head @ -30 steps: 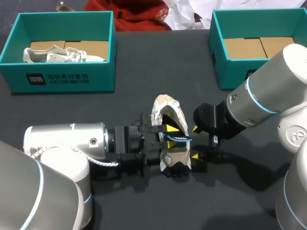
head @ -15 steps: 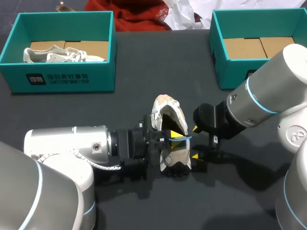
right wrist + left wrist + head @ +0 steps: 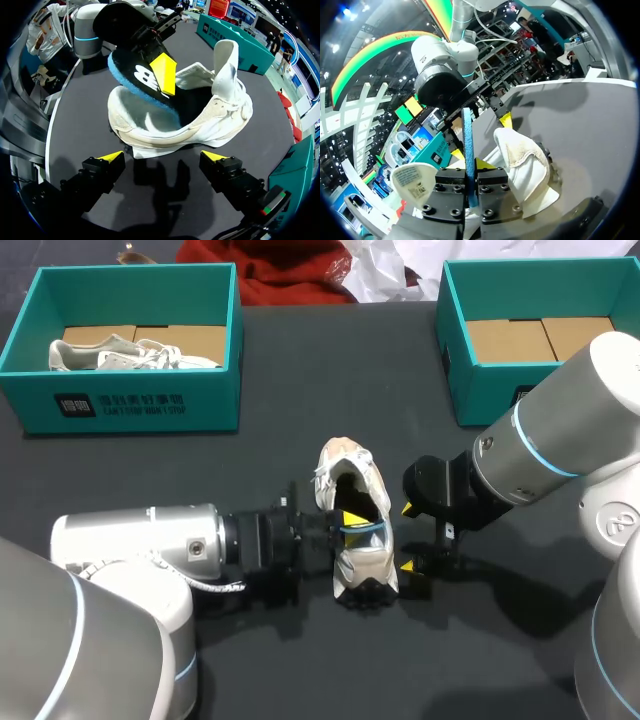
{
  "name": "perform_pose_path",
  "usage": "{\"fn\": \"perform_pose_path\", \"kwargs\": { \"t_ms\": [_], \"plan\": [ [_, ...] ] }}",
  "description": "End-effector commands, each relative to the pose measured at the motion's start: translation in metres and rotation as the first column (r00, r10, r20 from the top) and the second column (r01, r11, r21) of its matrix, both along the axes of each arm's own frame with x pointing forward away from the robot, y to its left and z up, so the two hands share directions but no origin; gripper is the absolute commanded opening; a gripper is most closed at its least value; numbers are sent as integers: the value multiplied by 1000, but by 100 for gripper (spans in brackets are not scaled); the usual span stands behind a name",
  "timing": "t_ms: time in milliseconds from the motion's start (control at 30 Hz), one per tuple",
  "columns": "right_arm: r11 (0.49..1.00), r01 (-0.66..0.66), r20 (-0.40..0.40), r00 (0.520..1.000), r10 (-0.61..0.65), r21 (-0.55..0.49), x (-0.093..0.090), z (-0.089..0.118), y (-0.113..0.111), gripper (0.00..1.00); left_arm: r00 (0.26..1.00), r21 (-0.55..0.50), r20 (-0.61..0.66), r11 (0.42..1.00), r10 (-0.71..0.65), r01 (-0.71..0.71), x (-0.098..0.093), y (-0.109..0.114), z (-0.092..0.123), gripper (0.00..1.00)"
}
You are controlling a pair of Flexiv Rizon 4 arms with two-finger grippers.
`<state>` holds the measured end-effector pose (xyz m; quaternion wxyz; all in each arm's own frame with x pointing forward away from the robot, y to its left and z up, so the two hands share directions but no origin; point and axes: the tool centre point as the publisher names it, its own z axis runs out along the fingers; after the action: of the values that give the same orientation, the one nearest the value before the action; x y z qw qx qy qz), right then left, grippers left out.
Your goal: Take the shoe out of the shoebox, open the shoe tongue, remove and reinsert the insole, then place the shoe into the shoebox
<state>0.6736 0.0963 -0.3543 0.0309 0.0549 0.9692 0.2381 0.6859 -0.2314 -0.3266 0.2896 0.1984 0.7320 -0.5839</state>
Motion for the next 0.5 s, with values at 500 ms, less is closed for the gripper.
{"fn": "perform_pose_path", "kwargs": {
  "t_ms": [500],
  "plan": [
    [1000, 1, 3, 1000, -1, 0, -1, -1, 0, 100, 999, -30, -50, 999, -12, 10, -9, -4, 13, 34]
  ]
}}
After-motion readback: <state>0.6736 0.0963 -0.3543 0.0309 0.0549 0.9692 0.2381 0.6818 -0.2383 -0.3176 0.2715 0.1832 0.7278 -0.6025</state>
